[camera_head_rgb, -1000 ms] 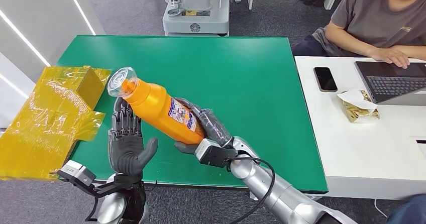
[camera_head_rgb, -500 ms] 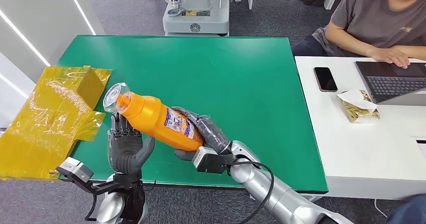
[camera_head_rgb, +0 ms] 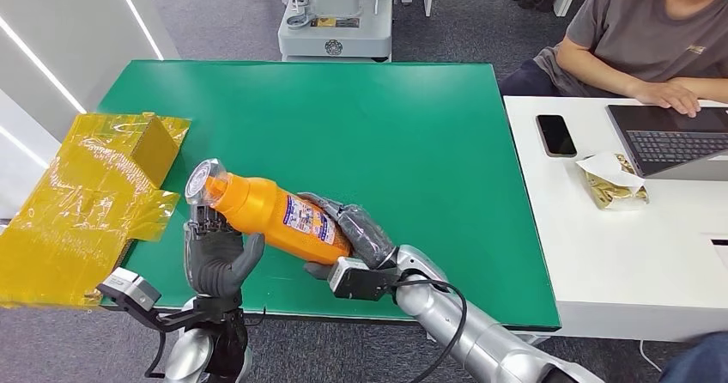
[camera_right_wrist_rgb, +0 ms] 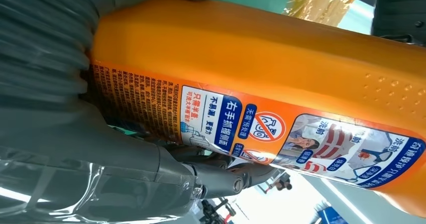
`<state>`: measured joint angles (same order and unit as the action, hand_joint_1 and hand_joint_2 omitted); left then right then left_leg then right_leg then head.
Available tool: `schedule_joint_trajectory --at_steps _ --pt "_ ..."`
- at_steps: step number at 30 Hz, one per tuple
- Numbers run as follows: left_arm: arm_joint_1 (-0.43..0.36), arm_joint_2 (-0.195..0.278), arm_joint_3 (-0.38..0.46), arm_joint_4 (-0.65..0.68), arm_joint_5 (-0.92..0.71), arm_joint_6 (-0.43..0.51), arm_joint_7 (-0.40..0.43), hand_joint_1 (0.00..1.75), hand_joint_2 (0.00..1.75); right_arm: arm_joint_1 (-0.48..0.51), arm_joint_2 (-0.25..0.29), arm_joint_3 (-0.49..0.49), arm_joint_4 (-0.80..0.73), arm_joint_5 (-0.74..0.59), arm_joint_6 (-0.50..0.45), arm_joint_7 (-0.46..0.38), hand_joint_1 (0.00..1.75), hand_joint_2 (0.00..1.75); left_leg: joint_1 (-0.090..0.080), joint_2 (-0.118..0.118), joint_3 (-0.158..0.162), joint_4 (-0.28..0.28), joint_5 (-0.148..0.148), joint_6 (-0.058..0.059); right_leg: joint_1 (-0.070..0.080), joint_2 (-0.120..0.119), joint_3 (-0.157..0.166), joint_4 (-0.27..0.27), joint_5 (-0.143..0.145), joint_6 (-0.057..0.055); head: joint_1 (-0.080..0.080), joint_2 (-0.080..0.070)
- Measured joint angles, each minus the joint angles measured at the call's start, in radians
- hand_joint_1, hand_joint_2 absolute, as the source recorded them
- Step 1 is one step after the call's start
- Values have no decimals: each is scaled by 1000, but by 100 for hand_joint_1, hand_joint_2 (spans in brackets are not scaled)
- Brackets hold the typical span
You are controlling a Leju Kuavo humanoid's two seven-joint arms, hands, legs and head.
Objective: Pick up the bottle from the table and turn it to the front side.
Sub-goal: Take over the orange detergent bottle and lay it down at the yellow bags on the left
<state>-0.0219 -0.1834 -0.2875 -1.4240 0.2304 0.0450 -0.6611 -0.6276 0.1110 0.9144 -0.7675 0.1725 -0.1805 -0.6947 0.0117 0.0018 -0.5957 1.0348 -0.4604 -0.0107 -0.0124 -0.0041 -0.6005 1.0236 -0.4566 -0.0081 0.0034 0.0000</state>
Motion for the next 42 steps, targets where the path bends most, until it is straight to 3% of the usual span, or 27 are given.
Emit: schedule_joint_trajectory --at_steps 13,20,26,33,42 --pt "0 0 5 3 0 0 2 0 175 -8 7 4 24 8 -12 0 175 175 0 0 0 0 0 0 0 0 0 0 0 0 0 0" --pt "-2 -1 13 12 -1 -14 3 0 175 -38 7 9 50 81 -53 -1 175 175 0 0 0 0 0 0 0 0 0 0 0 0 0 0" --pt "-13 -2 20 29 -17 -27 6 0 175 -80 7 14 69 68 -103 -1 175 175 0 0 0 0 0 0 0 0 0 0 0 0 0 0" --pt "-39 -9 24 39 -170 148 65 0 175 -101 23 14 48 118 -175 1 175 175 0 0 0 0 0 0 0 0 0 0 0 0 0 0" --pt "-74 -10 24 45 -231 173 93 0 175 -95 30 -9 31 116 -168 4 175 175 0 0 0 0 0 0 0 0 0 0 0 0 0 0"
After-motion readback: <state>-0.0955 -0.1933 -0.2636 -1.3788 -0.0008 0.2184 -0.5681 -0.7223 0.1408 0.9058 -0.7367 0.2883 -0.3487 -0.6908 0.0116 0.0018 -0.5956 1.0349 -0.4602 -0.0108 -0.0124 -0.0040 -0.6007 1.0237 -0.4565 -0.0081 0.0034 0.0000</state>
